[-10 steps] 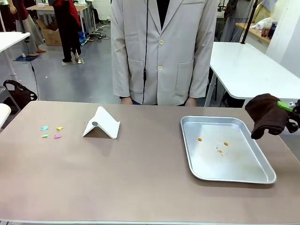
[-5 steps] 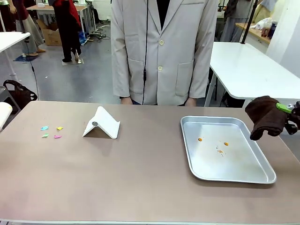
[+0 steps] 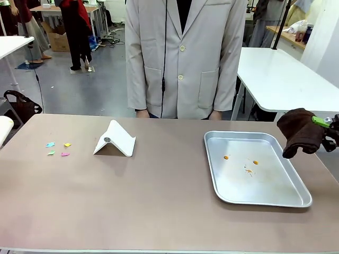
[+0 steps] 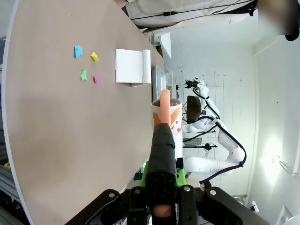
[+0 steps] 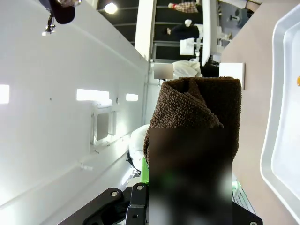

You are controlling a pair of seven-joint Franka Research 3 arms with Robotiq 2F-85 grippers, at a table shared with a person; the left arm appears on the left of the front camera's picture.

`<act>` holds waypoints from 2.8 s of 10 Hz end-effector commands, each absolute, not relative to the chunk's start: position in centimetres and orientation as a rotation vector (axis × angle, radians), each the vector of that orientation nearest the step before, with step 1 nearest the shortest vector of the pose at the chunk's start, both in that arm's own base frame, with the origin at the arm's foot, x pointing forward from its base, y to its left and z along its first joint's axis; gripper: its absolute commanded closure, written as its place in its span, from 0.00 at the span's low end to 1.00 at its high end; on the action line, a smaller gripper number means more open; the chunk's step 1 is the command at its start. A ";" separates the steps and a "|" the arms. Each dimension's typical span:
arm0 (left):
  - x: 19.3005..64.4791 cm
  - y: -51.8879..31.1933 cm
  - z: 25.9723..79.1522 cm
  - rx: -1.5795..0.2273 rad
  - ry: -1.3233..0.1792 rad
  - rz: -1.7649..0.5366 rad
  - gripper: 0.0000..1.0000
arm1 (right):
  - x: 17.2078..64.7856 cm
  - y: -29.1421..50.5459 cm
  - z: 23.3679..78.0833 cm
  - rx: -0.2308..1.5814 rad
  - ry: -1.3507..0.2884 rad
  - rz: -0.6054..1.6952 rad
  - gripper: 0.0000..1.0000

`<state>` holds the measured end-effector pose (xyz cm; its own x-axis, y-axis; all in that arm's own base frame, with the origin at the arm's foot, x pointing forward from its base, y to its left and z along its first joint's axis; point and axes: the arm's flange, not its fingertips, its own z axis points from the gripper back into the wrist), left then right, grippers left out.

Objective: Clean the surface of the table.
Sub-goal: If a person points to the right, clean the right side of the table with your right hand, and if they point to the left, clean the left side with your left hand.

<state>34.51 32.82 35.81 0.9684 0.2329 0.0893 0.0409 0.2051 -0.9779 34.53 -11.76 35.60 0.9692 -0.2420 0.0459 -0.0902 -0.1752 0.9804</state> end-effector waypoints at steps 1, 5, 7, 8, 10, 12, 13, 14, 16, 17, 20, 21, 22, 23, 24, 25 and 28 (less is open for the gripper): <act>34.2 32.8 36.2 -1.358 -0.242 0.121 1.00 | 34.4 -11.7 36.1 1.760 -0.247 -0.118 1.00; 34.2 32.8 36.2 -1.358 -0.242 0.121 1.00 | 34.4 -11.7 36.1 1.760 -0.247 -0.118 1.00; 34.2 32.8 36.2 -1.358 -0.242 0.121 1.00 | 34.4 -11.7 36.1 1.760 -0.247 -0.118 1.00; 34.2 32.8 36.2 -1.358 -0.242 0.121 1.00 | 34.4 -11.7 36.1 1.760 -0.247 -0.118 1.00; 34.2 32.8 36.2 -1.358 -0.242 0.121 1.00 | 34.4 -11.7 36.1 1.760 -0.247 -0.118 1.00; 34.2 32.8 36.2 -1.358 -0.242 0.121 1.00 | 34.4 -11.7 36.1 1.760 -0.247 -0.118 1.00; 34.2 32.8 36.2 -1.358 -0.242 0.121 1.00 | 34.4 -11.7 36.1 1.760 -0.247 -0.118 1.00; 34.2 32.8 36.2 -1.358 -0.242 0.121 1.00 | 34.4 -11.7 36.1 1.760 -0.247 -0.118 1.00; 34.2 32.8 36.2 -1.358 -0.242 0.121 1.00 | 34.4 -11.7 36.1 1.760 -0.247 -0.118 1.00; 34.2 32.8 36.2 -1.358 -0.242 0.121 1.00 | 34.4 -11.7 36.1 1.760 -0.247 -0.118 1.00; 34.8 32.9 35.6 -1.312 -0.260 0.175 0.78 | 34.4 -11.7 36.1 1.760 -0.247 -0.118 1.00; 35.2 32.8 35.5 -1.271 -0.280 0.230 0.78 | 34.4 -11.7 36.1 1.760 -0.247 -0.118 1.00; 35.5 32.5 35.5 -1.226 -0.271 0.247 0.78 | 34.4 -11.7 36.1 1.760 -0.247 -0.118 1.00; 36.1 32.2 35.4 -1.181 -0.253 0.300 0.78 | 34.4 -11.7 36.1 1.760 -0.247 -0.118 1.00; 37.0 32.0 35.0 -1.151 -0.254 0.364 0.78 | 34.4 -11.7 36.1 1.760 -0.247 -0.118 1.00; 37.9 31.7 34.7 -1.125 -0.240 0.392 0.78 | 34.4 -11.7 36.1 1.760 -0.247 -0.118 1.00; 41.0 30.8 33.8 -1.073 -0.204 0.460 0.78 | 34.4 -11.7 36.1 1.760 -0.247 -0.118 1.00</act>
<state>40.60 31.35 33.45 0.8999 0.4341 -0.0410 -0.2389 0.4123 -0.8792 34.54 -11.76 35.61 0.9692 -0.2418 0.0462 -0.0904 -0.1750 0.9804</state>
